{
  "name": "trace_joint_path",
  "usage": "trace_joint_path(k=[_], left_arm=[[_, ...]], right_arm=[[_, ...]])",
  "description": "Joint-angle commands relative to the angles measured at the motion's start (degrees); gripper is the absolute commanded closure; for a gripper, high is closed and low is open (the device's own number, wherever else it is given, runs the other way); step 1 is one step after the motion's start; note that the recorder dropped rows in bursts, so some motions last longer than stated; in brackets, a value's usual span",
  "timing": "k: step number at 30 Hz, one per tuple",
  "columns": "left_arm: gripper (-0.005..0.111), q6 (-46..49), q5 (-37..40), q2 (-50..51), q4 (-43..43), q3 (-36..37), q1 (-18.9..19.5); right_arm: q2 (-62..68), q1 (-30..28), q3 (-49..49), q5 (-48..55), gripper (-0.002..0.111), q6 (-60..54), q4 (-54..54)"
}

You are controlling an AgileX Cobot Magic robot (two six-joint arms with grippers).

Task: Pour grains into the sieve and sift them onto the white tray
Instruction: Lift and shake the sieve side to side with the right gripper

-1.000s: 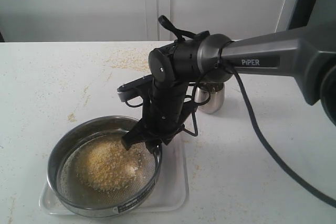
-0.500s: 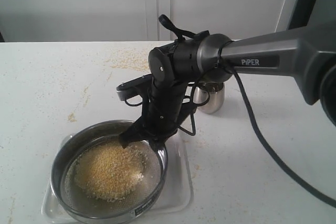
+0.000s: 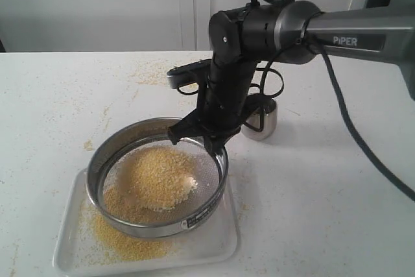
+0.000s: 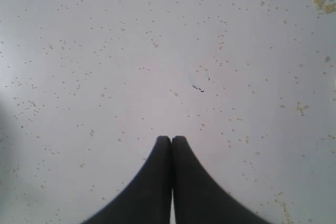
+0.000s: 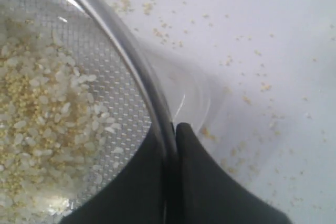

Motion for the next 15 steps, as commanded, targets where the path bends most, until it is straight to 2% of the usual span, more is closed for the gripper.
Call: trace_joint_path(k=[1, 3, 4, 5, 6, 8, 9, 10, 12, 15], left_arm=[[0.107, -0.2, 0.6, -0.6, 0.1, 0.4, 0.1], [0.107, -0.2, 0.6, -0.6, 0.1, 0.4, 0.1], [0.107, -0.2, 0.6, -0.6, 0.1, 0.4, 0.1], [0.107, -0.2, 0.6, -0.6, 0.1, 0.4, 0.1], [0.107, -0.2, 0.6, -0.6, 0.1, 0.4, 0.1], [0.107, -0.2, 0.6, -0.6, 0.1, 0.4, 0.1], [0.107, -0.2, 0.6, -0.6, 0.1, 0.4, 0.1], [0.107, -0.2, 0.6, -0.6, 0.1, 0.4, 0.1], [0.107, -0.2, 0.6, -0.6, 0.1, 0.4, 0.1], [0.107, -0.2, 0.6, -0.6, 0.1, 0.4, 0.1]], right_arm=[[-1.5, 1.4, -0.6, -1.7, 0.108, -3.8, 4.2], [-1.7, 2.2, -0.6, -1.6, 0.108, -8.1, 1.7], [-1.7, 1.9, -0.6, -2.3, 0.108, -5.8, -0.5], [-1.8, 1.0, -0.6, -3.7, 0.108, 1.2, -1.5], [-1.8, 0.7, -0.6, -4.2, 0.108, 2.2, 2.0], [-1.8, 1.7, -0.6, -2.0, 0.108, -10.0, 7.4], [-1.8, 1.7, -0.6, -1.8, 0.108, -10.8, 6.0], [-1.8, 0.9, -0.6, -2.3, 0.108, -5.3, 1.7], [-1.8, -0.4, -0.6, -2.9, 0.108, 3.3, 0.7], [-1.8, 0.0, -0.6, -0.6, 0.108, -7.8, 6.2]])
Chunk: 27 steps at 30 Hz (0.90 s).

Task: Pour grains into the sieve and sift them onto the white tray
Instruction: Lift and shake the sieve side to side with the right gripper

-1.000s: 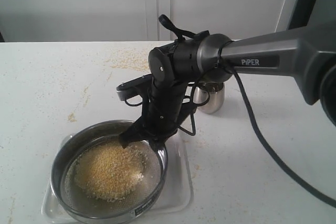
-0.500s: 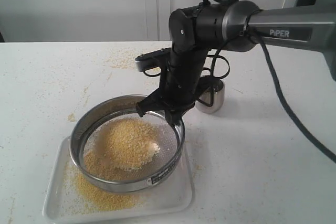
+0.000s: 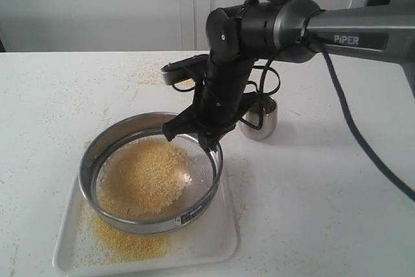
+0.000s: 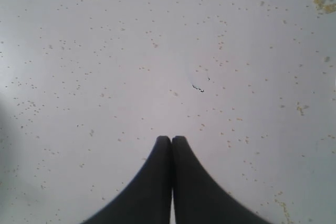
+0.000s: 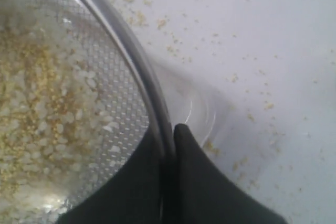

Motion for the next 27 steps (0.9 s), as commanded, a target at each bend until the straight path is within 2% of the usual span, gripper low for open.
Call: trace_joint_path(k=[1, 3, 6, 9, 12, 16, 18, 21, 22, 26, 27], left_arm=[[0.107, -0.2, 0.6, -0.6, 0.1, 0.4, 0.1], [0.107, -0.2, 0.6, -0.6, 0.1, 0.4, 0.1], [0.107, -0.2, 0.6, -0.6, 0.1, 0.4, 0.1], [0.107, -0.2, 0.6, -0.6, 0.1, 0.4, 0.1], [0.107, -0.2, 0.6, -0.6, 0.1, 0.4, 0.1], [0.107, -0.2, 0.6, -0.6, 0.1, 0.4, 0.1], [0.107, -0.2, 0.6, -0.6, 0.1, 0.4, 0.1], [0.107, -0.2, 0.6, -0.6, 0.1, 0.4, 0.1], [0.107, -0.2, 0.6, -0.6, 0.1, 0.4, 0.1], [0.107, -0.2, 0.6, -0.6, 0.1, 0.4, 0.1], [0.107, -0.2, 0.6, -0.6, 0.1, 0.4, 0.1]], right_arm=[[-1.3, -0.4, -0.6, 2.7, 0.108, -11.9, 6.2], [-1.3, -0.8, -0.6, 3.2, 0.108, -12.0, 3.9], [-1.3, -2.0, -0.6, 0.5, 0.108, 0.4, 3.2], [-1.3, -1.3, -0.6, 1.5, 0.108, -7.3, 7.6], [-1.3, -1.0, -0.6, 4.0, 0.108, -15.7, 6.9], [-1.3, -2.2, -0.6, 0.5, 0.108, -1.0, 3.7], [-1.3, -1.9, -0.6, 0.8, 0.108, -4.2, 6.4], [-1.3, -0.8, -0.6, 5.2, 0.108, -19.6, 9.9], [-1.3, -0.6, -0.6, 5.8, 0.108, -20.8, 8.1], [-1.3, -1.0, -0.6, 1.7, 0.108, -1.9, -0.5], [-1.3, -1.0, -0.6, 1.0, 0.108, -0.6, -0.4]])
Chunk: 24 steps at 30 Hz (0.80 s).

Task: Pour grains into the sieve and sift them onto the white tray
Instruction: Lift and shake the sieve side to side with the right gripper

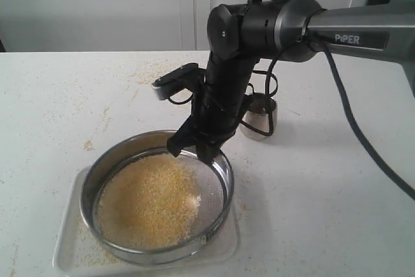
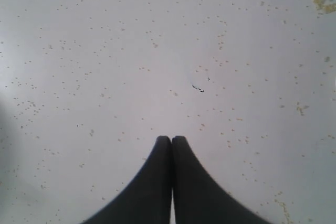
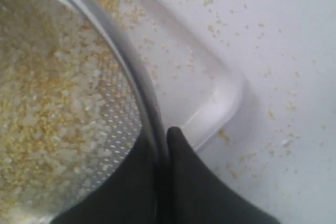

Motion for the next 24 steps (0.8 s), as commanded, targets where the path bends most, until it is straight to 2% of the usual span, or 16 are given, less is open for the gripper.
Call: trace_joint_path(k=[1, 5, 7, 9, 11, 13, 14, 16, 17, 20, 21, 22, 24], left_arm=[[0.107, -0.2, 0.6, -0.6, 0.1, 0.4, 0.1], [0.107, -0.2, 0.6, -0.6, 0.1, 0.4, 0.1], [0.107, -0.2, 0.6, -0.6, 0.1, 0.4, 0.1], [0.107, -0.2, 0.6, -0.6, 0.1, 0.4, 0.1], [0.107, -0.2, 0.6, -0.6, 0.1, 0.4, 0.1], [0.107, -0.2, 0.6, -0.6, 0.1, 0.4, 0.1], [0.107, -0.2, 0.6, -0.6, 0.1, 0.4, 0.1], [0.107, -0.2, 0.6, -0.6, 0.1, 0.4, 0.1], [0.107, -0.2, 0.6, -0.6, 0.1, 0.4, 0.1], [0.107, -0.2, 0.6, -0.6, 0.1, 0.4, 0.1], [0.107, -0.2, 0.6, -0.6, 0.1, 0.4, 0.1], [0.107, -0.2, 0.6, -0.6, 0.1, 0.4, 0.1], [0.107, -0.2, 0.6, -0.6, 0.1, 0.4, 0.1]], right_arm=[[-1.2, -0.6, -0.4, -4.4, 0.108, 11.4, -2.6], [-1.2, 0.9, -0.4, -1.7, 0.108, -4.9, 4.7], [-1.2, 1.1, -0.4, -2.4, 0.108, -2.7, 2.1], [-1.2, 1.1, -0.4, -4.9, 0.108, 7.2, -2.5], [-1.2, 1.1, -0.4, -6.5, 0.108, 12.2, -2.3], [-1.2, 1.2, -0.4, -5.9, 0.108, 7.8, 2.9], [-1.2, 1.2, -0.4, -4.5, 0.108, 0.2, 6.5], [-1.2, 1.1, -0.4, -2.8, 0.108, -7.3, 8.2], [-1.2, 1.0, -0.4, -3.3, 0.108, -5.6, 5.7], [-1.1, 0.7, -0.4, -6.7, 0.108, 11.9, -1.1], [-1.1, 0.7, -0.4, -7.1, 0.108, 13.6, -1.1], [-1.1, 0.7, -0.4, -7.4, 0.108, 13.2, 0.0], [-1.1, 1.4, -0.4, -5.6, 0.108, 2.5, 5.5]])
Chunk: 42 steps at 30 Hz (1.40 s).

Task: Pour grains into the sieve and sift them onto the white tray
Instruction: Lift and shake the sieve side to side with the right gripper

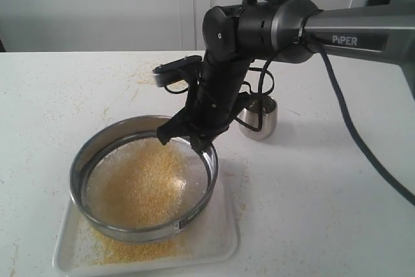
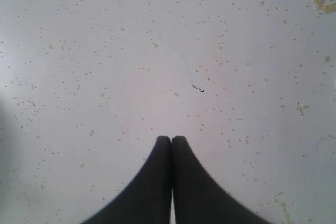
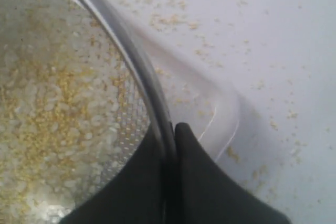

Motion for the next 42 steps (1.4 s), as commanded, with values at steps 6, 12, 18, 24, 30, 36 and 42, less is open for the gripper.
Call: trace_joint_path(k=[6, 12, 18, 24, 30, 36, 42], left_arm=[[0.107, -0.2, 0.6, -0.6, 0.1, 0.4, 0.1], [0.107, -0.2, 0.6, -0.6, 0.1, 0.4, 0.1], [0.107, -0.2, 0.6, -0.6, 0.1, 0.4, 0.1], [0.107, -0.2, 0.6, -0.6, 0.1, 0.4, 0.1], [0.107, -0.2, 0.6, -0.6, 0.1, 0.4, 0.1], [0.107, -0.2, 0.6, -0.6, 0.1, 0.4, 0.1], [0.107, -0.2, 0.6, -0.6, 0.1, 0.4, 0.1]], right_arm=[[-1.0, -0.5, -0.4, -0.6, 0.108, 3.1, -1.6], [-1.0, 0.5, -0.4, 2.6, 0.108, -16.2, 8.2], [-1.0, -0.8, -0.4, -3.6, 0.108, 7.2, 1.4], [-1.0, 0.3, -0.4, -0.4, 0.108, -10.9, 5.7], [-0.9, -0.1, -0.4, -2.9, 0.108, 3.3, 2.3], [-0.9, -1.3, -0.4, -3.1, 0.108, 11.2, -4.1], [-0.9, -0.6, -0.4, -4.3, 0.108, -1.8, 0.8]])
